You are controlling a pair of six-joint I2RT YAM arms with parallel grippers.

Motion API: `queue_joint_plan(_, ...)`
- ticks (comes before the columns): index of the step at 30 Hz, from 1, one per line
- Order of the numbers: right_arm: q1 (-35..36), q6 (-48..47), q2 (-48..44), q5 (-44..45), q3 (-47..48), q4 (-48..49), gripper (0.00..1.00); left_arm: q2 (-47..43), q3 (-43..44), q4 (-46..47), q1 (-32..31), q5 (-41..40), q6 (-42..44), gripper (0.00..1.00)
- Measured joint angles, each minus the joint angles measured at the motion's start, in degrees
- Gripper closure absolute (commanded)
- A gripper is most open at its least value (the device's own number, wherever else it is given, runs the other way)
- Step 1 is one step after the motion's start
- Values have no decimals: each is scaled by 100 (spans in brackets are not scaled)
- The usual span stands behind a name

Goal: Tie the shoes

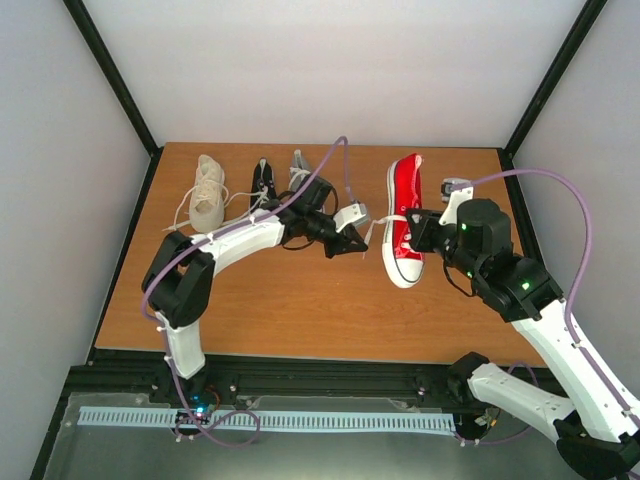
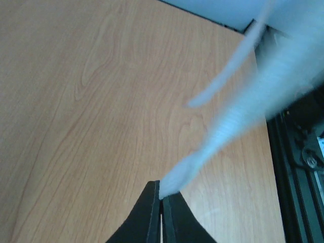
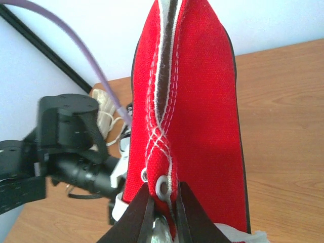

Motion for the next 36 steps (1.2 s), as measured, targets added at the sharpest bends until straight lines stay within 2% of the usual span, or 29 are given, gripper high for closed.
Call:
queue_joint_plan(3, 0, 4, -4, 310, -26, -144, 97, -238, -66, -343, 17, -144, 227, 99)
queue_joint_plan(6, 0, 50, -28, 702, -295, -168, 97, -894, -304, -835, 72, -590, 452, 99)
queue_joint_plan(10, 33, 284, 203, 1119, -1176, 81, 97, -1864, -627, -1276, 179, -1161, 752, 99)
queue_joint_plan(15, 662, 647, 1370, 1591, -2092, 479, 97, -2756, -1158, -1674, 212, -2186, 1043, 99)
queue_joint_plan(20, 1259, 946, 2282, 2026, -2068, 1003, 97, -2789, -1429, -2041, 297, -3106, 1163, 99)
queue_joint_plan(25, 1685, 1237, 3401, 2269, -1613, 1600, 95, -2870, -1679, -2168, 509, -3652, 1198, 99)
queue_joint_plan(26, 1722, 1270, 3654, 2258, -1486, 1700, 89, -2896, -1681, -2175, 560, -3733, 1198, 99)
queue_joint_plan(29, 1753, 1285, 4177, 2186, -1176, 1829, 51, -2968, -1683, -2173, 627, -3858, 1198, 99)
queue_joint_plan(30, 1753, 1283, 4269, 2144, -1088, 1829, 43, -2992, -1694, -2168, 640, -3897, 1196, 99)
queue_joint_plan(33, 1759, 1099, 4310, 2079, -804, 1681, 29, -3086, -1779, -2173, 658, -3971, 1198, 99)
queue_joint_plan(36, 1764, 960, 3980, 2146, -756, 1388, 23, -3198, -1823, -2251, 680, -3980, 1202, 99)
